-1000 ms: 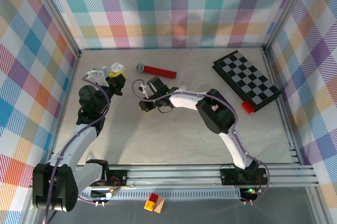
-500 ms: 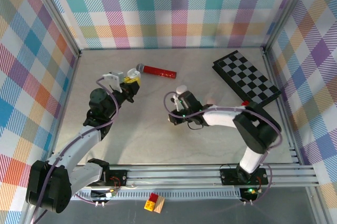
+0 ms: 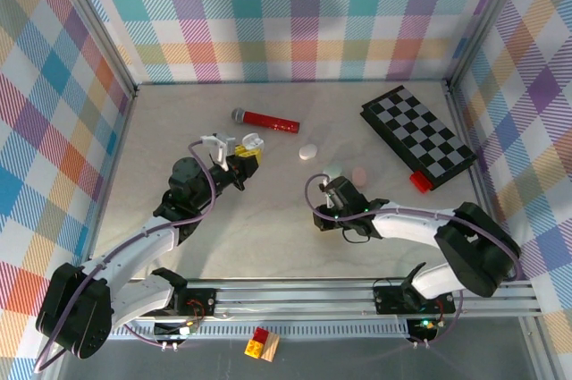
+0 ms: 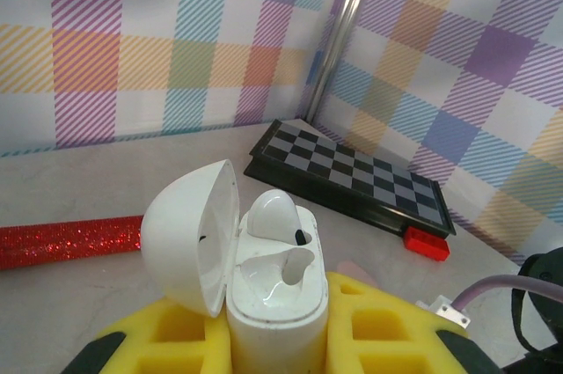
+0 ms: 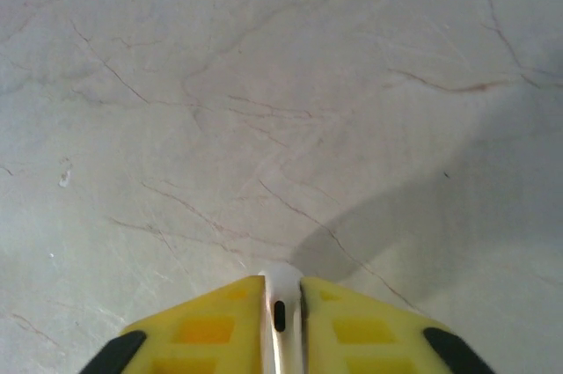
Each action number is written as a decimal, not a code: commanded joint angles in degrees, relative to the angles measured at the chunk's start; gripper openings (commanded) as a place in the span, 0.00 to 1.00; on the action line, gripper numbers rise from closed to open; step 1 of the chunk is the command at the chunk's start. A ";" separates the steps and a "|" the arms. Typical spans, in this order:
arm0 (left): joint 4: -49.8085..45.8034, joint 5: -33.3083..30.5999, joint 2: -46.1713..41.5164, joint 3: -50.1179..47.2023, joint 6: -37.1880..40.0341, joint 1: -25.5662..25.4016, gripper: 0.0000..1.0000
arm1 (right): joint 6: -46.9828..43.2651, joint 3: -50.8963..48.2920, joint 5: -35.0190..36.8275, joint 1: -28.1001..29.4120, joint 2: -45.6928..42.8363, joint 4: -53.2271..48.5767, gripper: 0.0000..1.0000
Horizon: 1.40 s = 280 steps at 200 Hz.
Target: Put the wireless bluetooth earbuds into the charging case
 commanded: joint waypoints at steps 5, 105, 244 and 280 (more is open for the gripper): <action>-0.40 1.31 0.49 0.10 1.43 -0.60 0.14 | 2.19 0.16 1.76 0.44 -3.56 -7.20 0.27; -2.33 2.37 -1.89 -0.88 5.44 -0.67 0.14 | -11.30 24.16 -10.61 -3.93 8.17 -38.48 0.43; -7.16 1.67 -2.77 -0.72 9.09 -0.67 0.14 | -19.01 38.89 -18.13 -7.38 27.43 -52.07 0.30; -7.51 1.78 -2.71 -0.56 9.18 -0.68 0.14 | -18.55 39.06 -17.64 -7.47 28.99 -51.58 0.27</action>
